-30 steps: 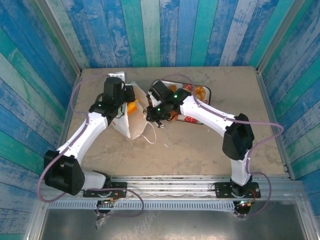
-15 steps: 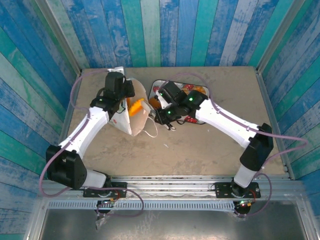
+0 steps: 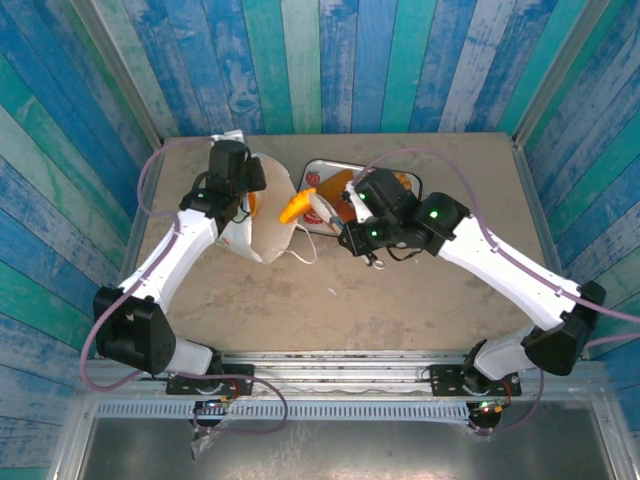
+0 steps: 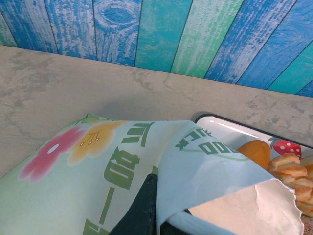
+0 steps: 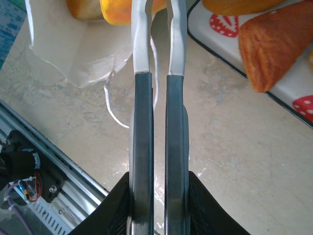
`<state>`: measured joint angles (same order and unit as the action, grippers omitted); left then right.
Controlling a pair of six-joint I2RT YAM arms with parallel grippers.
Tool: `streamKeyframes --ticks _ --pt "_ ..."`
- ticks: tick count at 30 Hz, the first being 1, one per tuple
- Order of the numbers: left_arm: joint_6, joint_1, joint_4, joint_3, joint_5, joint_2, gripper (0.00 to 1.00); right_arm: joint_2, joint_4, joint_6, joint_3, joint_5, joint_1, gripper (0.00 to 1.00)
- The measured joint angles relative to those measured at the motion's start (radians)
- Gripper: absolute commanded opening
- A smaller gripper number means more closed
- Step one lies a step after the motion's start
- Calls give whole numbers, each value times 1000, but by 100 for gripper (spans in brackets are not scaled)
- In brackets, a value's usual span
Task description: Take the fake bread out of the paper bag
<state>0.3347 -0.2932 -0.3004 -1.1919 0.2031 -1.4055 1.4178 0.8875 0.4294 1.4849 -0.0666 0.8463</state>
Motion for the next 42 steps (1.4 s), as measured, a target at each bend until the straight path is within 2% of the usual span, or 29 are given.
streamKeyframes --ticks 6,10,21,34,42 --pt "0 4 -9 0 4 0 7 -95 3 18 -43 39 -79 2" --pt "0 4 -10 0 3 0 7 -131 -14 31 -100 58 -165 2" --pt "0 4 -10 1 -4 0 7 -127 -114 50 -243 83 -336 4" --pt "0 4 -8 5 -22 0 7 87 -277 15 -224 59 -358 4" --pt "0 4 -8 5 -23 0 7 160 -340 -5 -208 36 -358 4"
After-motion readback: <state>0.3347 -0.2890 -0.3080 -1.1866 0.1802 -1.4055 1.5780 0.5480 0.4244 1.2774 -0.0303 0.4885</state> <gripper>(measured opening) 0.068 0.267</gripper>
